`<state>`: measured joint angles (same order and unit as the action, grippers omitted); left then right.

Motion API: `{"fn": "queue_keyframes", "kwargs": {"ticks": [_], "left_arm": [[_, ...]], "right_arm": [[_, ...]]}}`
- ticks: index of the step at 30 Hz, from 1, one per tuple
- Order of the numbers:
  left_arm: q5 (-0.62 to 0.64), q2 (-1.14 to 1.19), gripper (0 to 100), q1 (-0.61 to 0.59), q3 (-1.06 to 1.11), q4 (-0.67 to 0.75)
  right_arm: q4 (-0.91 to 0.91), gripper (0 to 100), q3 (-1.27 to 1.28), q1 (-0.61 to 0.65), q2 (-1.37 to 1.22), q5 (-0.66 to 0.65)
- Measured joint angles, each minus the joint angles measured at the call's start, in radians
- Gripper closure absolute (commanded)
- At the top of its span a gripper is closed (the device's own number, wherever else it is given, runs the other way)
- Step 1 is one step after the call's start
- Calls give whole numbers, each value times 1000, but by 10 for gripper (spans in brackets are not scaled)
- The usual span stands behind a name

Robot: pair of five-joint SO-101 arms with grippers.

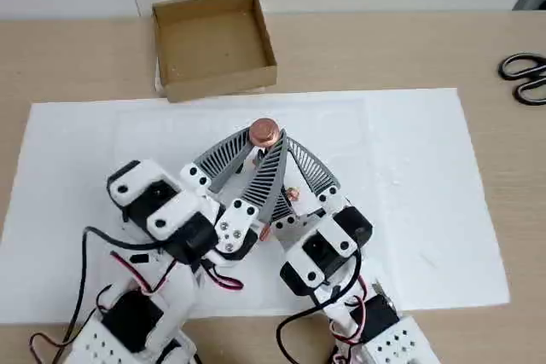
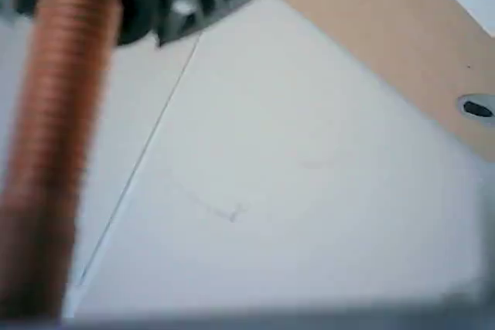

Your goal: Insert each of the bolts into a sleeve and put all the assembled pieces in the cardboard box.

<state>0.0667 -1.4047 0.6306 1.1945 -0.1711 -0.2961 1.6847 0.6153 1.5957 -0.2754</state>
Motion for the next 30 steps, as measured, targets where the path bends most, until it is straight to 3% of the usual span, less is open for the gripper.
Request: {"fn": "queue_keyframes", "kwargs": {"ticks": [5,13,30], "left_arm": [[-83,0,994,-2,9,43],[-100,0,994,2,26,46],[-106,-11,993,-3,40,-86]], "right_arm": [[0,995,0,0,0,0],[0,995,0,0,0,0],[0,995,0,2,0,0]]}}
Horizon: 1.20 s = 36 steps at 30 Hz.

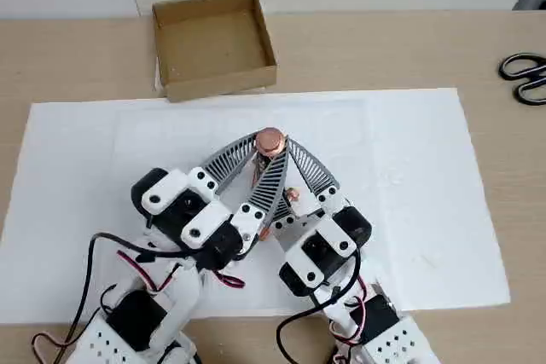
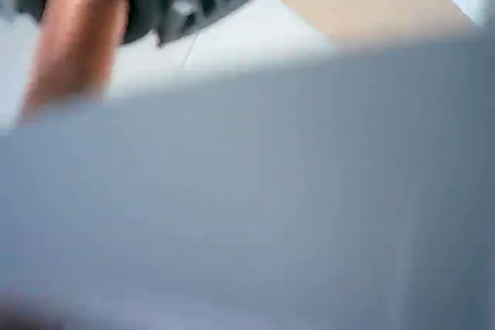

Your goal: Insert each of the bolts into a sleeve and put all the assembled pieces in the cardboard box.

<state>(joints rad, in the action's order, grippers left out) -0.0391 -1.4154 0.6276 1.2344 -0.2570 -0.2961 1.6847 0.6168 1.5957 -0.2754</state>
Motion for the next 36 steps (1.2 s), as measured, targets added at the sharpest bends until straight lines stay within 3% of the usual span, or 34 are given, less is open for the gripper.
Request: {"fn": "queue_keyframes", "kwargs": {"ticks": [3,11,18,36], "left_arm": [[0,5,993,-3,2,-63],[0,5,990,-3,2,-72],[-2,-5,783,-12,-3,-176],[-6,-6,802,-51,-20,-233]], "right_arm": [[0,995,0,-2,0,0],[0,995,0,0,0,0],[2,995,0,-3,-2,0],[54,995,0,-6,-2,0]]}}
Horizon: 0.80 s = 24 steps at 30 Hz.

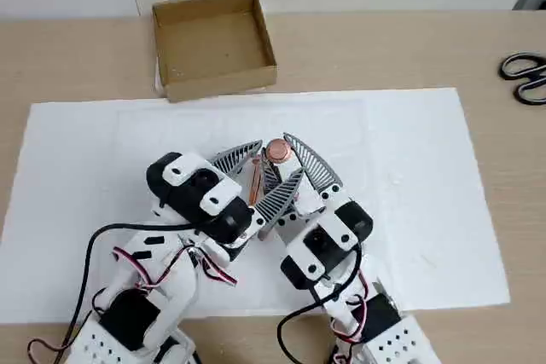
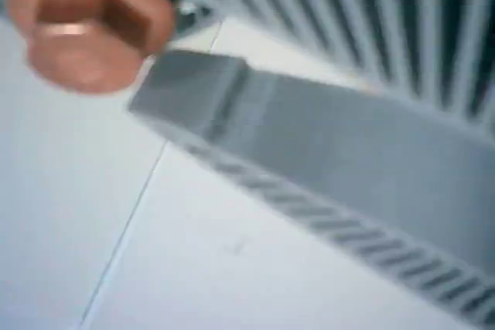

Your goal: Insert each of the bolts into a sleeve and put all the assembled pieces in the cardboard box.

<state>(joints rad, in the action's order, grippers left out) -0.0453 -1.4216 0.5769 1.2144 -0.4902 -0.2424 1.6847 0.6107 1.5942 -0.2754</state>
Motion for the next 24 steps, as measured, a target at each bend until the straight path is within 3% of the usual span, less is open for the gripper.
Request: {"fn": "queue_keyframes", "kwargs": {"ticks": [9,14,20,24], "left_arm": [[0,6,837,3,-132,78],[-61,6,855,-17,-170,78],[-74,5,989,-144,-198,98],[-74,-54,993,-242,-198,138]], "right_arm": [[25,995,0,8,0,0],[28,995,0,5,2,0],[28,995,0,6,2,0],[28,995,0,6,2,0]]}}
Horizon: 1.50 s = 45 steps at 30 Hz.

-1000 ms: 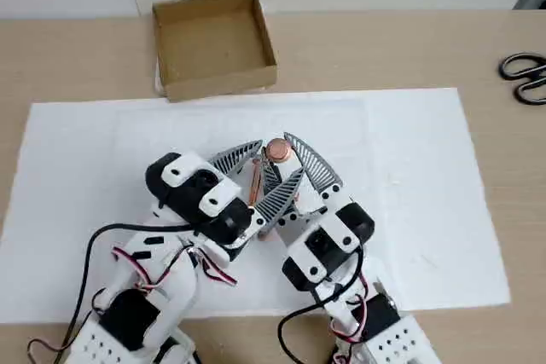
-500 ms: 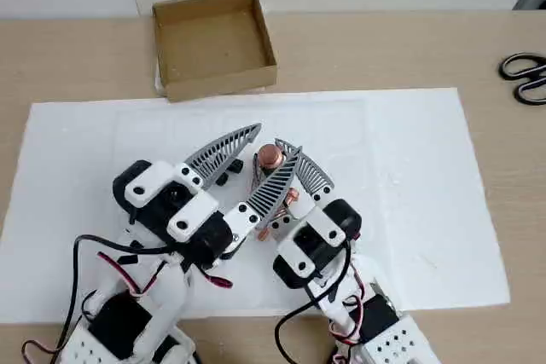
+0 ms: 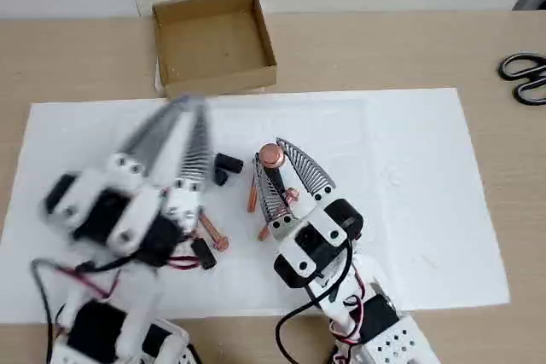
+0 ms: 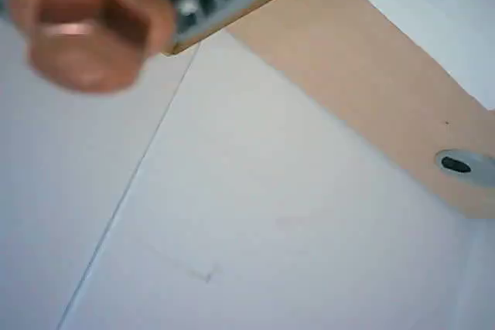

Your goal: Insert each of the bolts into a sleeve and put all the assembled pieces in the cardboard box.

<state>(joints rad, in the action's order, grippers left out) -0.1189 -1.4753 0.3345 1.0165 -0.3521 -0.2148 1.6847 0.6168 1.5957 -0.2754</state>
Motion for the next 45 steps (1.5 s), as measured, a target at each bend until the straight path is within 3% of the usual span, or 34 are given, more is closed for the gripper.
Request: {"fn": "queue_keyframes", "kwargs": {"ticks": [10,22,34,40,45], "left_arm": [[0,-310,993,-213,333,9],[0,-325,993,-367,631,9],[2,-325,993,-347,667,-2],[2,-325,993,-347,667,-164],[2,-325,993,-347,667,-187]], "right_arm": [[0,995,0,0,0,0],[5,995,0,0,0,0],[161,995,0,2,-2,0],[164,995,0,0,-2,0],[164,995,0,-26,-2,0]]}}
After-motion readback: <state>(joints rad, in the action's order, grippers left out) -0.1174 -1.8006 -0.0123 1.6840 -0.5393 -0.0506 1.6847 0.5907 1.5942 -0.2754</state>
